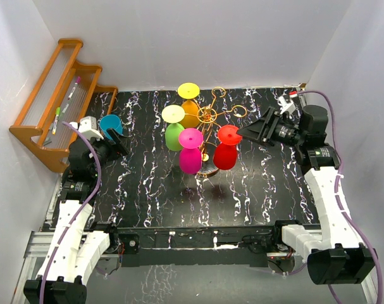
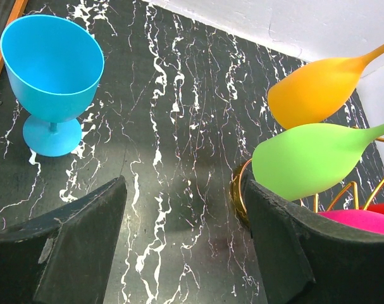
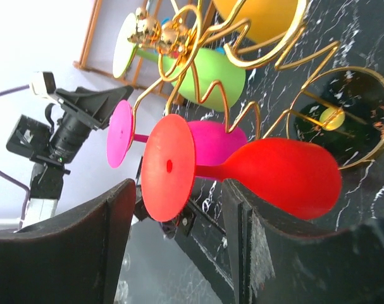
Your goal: Take the wine glass off the wine glass rack
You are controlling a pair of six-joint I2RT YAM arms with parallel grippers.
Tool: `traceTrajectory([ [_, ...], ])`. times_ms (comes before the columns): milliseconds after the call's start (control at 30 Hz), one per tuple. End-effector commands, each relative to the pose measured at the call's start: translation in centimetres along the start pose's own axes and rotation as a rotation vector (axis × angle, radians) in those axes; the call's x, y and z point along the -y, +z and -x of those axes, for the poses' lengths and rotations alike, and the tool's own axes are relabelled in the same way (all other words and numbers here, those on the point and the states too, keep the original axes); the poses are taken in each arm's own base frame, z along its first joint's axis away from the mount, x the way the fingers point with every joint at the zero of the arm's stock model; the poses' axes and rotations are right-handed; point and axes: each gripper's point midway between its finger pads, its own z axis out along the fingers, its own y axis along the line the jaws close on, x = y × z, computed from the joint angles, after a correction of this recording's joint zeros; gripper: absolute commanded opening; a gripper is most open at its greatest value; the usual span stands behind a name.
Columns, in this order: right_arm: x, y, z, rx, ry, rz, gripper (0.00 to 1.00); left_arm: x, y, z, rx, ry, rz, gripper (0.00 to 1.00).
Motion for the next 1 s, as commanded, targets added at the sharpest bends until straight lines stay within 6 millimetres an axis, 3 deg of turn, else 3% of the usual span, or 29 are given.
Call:
traceTrajectory([
  [0, -1.6, 0.9, 0.0, -0.002, -0.081, 0.016, 0.58, 0.3, 0.0, 0.2, 0.010, -0.001, -0.017, 0.73],
  [533, -1.2, 2.1, -0.3, -0.016, -0.077, 0.001, 0.43, 0.3, 0.1, 0.1, 0.004, 0.000, -0.023, 0.73],
  [767, -1.3, 1.9, -0.2, -0.006, -0.083, -0.010, 0.25, 0.4, 0.2, 0.1, 0.002, 0.000, -0.024, 0.73],
  [967, -1.3, 1.2, 0.6, 0.036, -0.106, -0.067, 0.20, 0.3, 0.3, 0.0, -0.005, -0.001, -0.022, 0.73],
])
